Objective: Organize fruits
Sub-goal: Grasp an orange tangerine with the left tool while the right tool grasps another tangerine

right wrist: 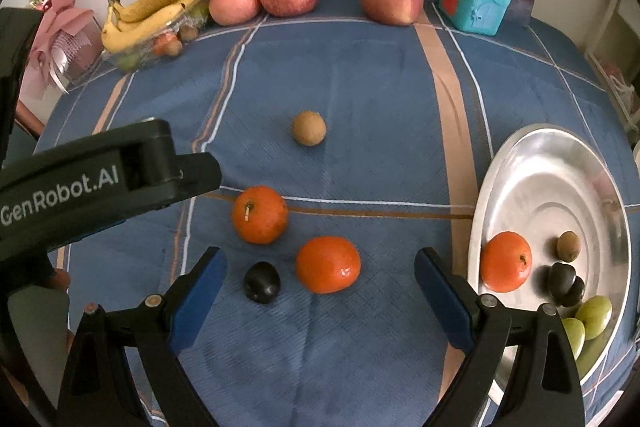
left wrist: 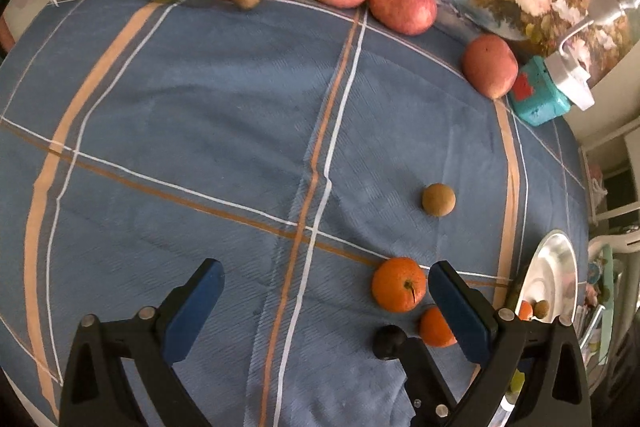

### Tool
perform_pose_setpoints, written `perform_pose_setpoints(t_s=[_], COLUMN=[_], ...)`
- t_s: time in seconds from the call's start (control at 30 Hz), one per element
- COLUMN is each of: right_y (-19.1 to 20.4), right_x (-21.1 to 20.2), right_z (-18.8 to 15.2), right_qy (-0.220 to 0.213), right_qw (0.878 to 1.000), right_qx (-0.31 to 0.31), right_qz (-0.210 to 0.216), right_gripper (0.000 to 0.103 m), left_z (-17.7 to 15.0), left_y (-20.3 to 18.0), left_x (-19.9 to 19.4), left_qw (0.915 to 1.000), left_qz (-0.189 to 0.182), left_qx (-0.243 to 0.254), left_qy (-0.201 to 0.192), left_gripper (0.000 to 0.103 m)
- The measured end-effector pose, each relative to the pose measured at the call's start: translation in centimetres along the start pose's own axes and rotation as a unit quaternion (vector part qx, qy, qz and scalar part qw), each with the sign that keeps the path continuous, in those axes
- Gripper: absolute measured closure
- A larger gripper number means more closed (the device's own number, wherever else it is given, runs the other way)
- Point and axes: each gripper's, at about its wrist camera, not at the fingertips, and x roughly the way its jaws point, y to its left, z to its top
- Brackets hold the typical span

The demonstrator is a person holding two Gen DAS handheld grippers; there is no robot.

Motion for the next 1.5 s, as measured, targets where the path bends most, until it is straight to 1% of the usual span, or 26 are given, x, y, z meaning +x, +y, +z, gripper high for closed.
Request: perform_pose_setpoints(t_s=[0.13,0.3,0.37,0.43,0.5,0.77,0.93,1.03,1.17,1.2,1.23,1.3,1.33,1.37,1.4,1.43,1.47,1.5], right_y=[0.0,-0.1,-0.2,-0.3,-0.4,-0.4,-0.9,-1.3,-1.8,-1.9,-2.0,-2.0,-1.9,-1.9,-1.7,-1.6,-1.5,-1.5], right_x=[0.6,1.1,1.1,1.1,1.1,0.9,0.9,0.9,0.9,0.9,0.8,0.9,0.9,0.9,0.9,0.9,0.9,0.8], right_z=[0.3,0.5,0.6,0.6,0.6,0.7,0.6,0.4,0.4,0.4,0.4,0.3,0.3,0.3,0.3,0.4,0.4,0.4], right_qy=[0.005,0.007,0.005,0.005,0.005,0.005,0.01,0.012,0.013,0.014,0.014,0.014,0.016,0.017,0.017,0.017,0.016,0.016], right_qw=[1.0,1.0,1.0,1.0,1.0,1.0,1.0,1.0,1.0,1.0,1.0,1.0,1.0,1.0,1.0,1.0,1.0,1.0], right_qx=[-0.002,-0.003,-0.002,-0.004,-0.005,-0.003,0.001,0.006,0.013,0.016,0.017,0.017,0.017,0.016,0.014,0.012,0.012,0.011], right_qz=[-0.001,-0.001,0.002,0.001,0.0,0.008,0.003,0.003,0.001,0.003,0.004,0.009,0.011,0.012,0.013,0.017,0.02,0.019], right_gripper=[0.008,0.008,0.01,0.022,0.028,0.028,0.028,0.028,0.028,0.029,0.032,0.048,0.052,0.054,0.058,0.062,0.065,0.065], left_z=[0.2,0.9,1.0,1.0,0.9,0.8,0.5,0.1,0.0,-0.1,-0.1,-0.1,-0.1,-0.1,-0.1,-0.1,-0.2,-0.2], left_y=[0.0,-0.5,-0.7,-1.0,-1.4,-2.4,-3.3,-4.0,-4.3,-4.4,-4.6,-4.6,-4.7,-4.8,-4.7,-4.7,-4.6,-4.5], left_x=[0.8,1.4,1.5,1.7,1.9,1.8,2.2,2.5,3.0,3.0,3.1,3.0,3.1,3.1,3.1,3.2,3.1,3.1], left_qw=[0.9999,0.9999,0.9998,0.9997,0.9996,0.9991,0.9987,0.9985,0.9981,0.998,0.998,0.9979,0.9979,0.9978,0.9977,0.9976,0.9974,0.997], left_qz=[-0.002,-0.005,-0.008,-0.01,-0.011,-0.027,-0.028,-0.022,-0.015,-0.013,-0.012,-0.014,-0.017,-0.019,-0.022,-0.026,-0.036,-0.047], left_qx=[-0.001,0.002,0.005,0.01,0.012,0.021,0.031,0.04,0.05,0.052,0.053,0.053,0.053,0.052,0.051,0.049,0.046,0.042], left_qy=[0.01,0.015,0.016,0.019,0.021,0.024,0.03,0.031,0.032,0.032,0.032,0.033,0.034,0.036,0.038,0.04,0.042,0.045], left_gripper=[0.0,0.0,0.0,0.0,0.0,0.001,0.001,0.002,0.01,0.01,0.012,0.019,0.025,0.033,0.038,0.047,0.054,0.057])
